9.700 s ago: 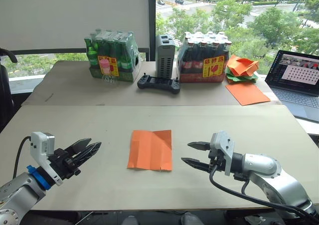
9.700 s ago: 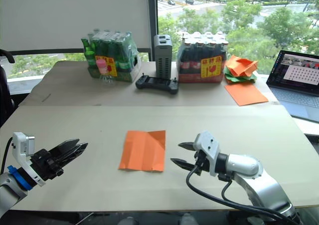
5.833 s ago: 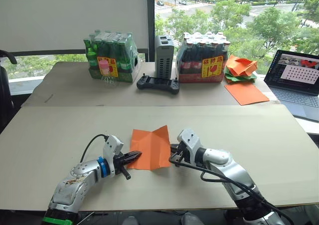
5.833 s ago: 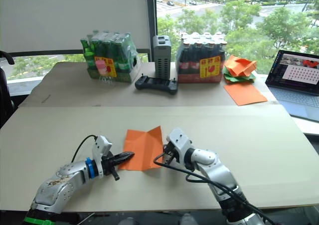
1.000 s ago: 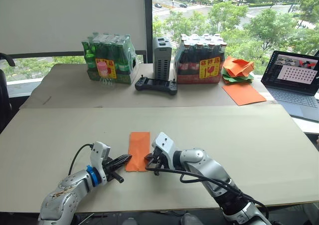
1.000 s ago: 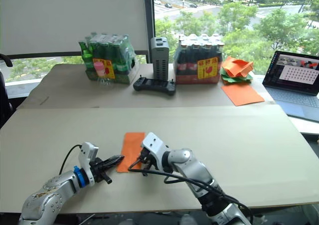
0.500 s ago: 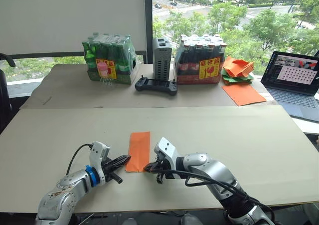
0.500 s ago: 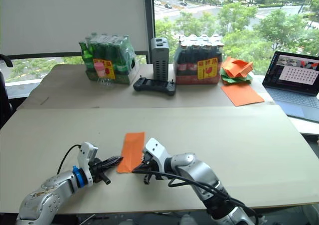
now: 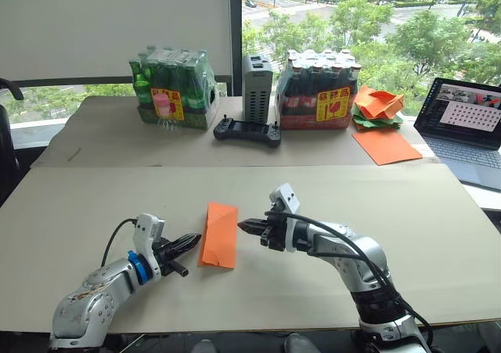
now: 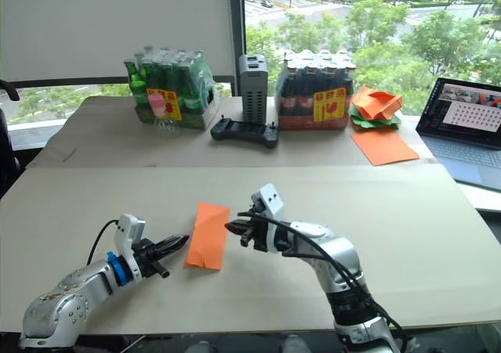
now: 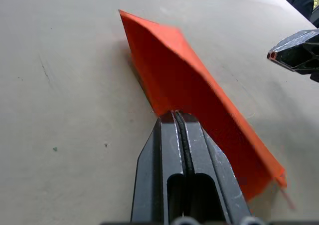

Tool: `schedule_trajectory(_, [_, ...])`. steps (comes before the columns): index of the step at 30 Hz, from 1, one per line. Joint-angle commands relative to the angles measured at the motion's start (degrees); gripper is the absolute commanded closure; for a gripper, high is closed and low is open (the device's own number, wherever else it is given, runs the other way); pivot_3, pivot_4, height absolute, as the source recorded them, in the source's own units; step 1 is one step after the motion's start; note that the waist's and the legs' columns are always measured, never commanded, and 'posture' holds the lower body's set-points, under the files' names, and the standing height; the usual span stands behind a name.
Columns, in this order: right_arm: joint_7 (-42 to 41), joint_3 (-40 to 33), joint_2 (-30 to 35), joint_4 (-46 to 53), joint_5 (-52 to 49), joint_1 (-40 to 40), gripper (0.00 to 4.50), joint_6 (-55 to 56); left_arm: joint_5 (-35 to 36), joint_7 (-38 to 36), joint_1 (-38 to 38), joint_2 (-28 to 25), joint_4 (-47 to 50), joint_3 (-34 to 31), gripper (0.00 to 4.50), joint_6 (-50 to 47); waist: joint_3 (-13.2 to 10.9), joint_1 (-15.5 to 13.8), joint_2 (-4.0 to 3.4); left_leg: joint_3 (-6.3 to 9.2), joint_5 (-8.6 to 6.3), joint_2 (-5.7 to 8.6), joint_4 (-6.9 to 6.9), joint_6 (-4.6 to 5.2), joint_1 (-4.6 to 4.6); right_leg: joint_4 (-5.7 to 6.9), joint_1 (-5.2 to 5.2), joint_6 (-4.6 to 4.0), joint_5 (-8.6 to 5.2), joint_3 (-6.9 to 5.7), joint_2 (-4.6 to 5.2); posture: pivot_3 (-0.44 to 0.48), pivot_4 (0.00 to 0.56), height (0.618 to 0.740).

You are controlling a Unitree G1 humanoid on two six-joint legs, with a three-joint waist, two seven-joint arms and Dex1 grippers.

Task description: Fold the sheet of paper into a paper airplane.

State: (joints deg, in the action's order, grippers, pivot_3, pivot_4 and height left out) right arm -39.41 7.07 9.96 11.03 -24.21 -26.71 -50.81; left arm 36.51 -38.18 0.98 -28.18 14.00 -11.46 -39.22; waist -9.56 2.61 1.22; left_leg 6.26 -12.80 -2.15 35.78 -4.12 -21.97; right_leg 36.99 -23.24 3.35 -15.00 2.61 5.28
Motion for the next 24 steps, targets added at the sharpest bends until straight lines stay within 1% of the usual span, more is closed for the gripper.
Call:
schedule_trajectory(1, [1.69,-2.91,-1.26,2.89,-3.74,-1.26,4.50,-0.58,1.79,-0.03,0.74,-0.04,1.14,-1.27,4.45,-0.26,0.00,0.07,0.00,0.00,0.00,0.00,0.00,0.00,-0.01,0.00,0.00,0.00,0.00,0.00,0.00,0.000,0.150,0.740])
schedule_trajectory(7, [3.74,-3.38,-1.64,2.68,-4.65,-1.20,4.50,0.49,1.57,-0.25,0.76,-0.18,1.28,-0.49,4.45,-0.02,0.00,-0.01,0.00,0.00,0.00,0.01,0.01,0.00,-0.01,0.00,0.00,0.00,0.00,0.00,0.00,0.000,0.150,0.740])
schedule_trajectory(12, [4.99,-3.97,-2.17,2.88,-6.03,-2.37,4.50,0.60,-0.05,-1.17,0.78,0.17,1.34,2.73,4.45,0.85,-0.01,-0.01,-0.01,0.00,0.00,0.01,0.01,0.00,-0.01,0.00,0.00,-0.01,0.00,0.00,0.00,0.000,0.150,0.740])
schedule_trajectory(20, [6.05,-4.07,-2.24,2.85,-6.28,-2.64,4.50,0.92,-0.66,-0.77,3.51,1.49,2.07,6.25,4.45,0.63,-0.01,-0.04,0.00,0.00,0.00,0.01,0.02,0.00,-0.02,0.01,0.00,-0.01,0.00,0.00,0.00,0.000,0.150,0.740])
schedule_trajectory(24, [6.72,-4.20,-2.21,4.04,-6.90,-2.17,4.50,0.66,-0.73,-0.74,6.05,2.43,2.61,8.31,4.45,0.43,-0.01,-0.09,0.00,0.00,0.00,0.01,0.03,0.00,-0.02,0.01,0.01,-0.01,0.00,0.00,0.00,0.000,0.150,0.740])
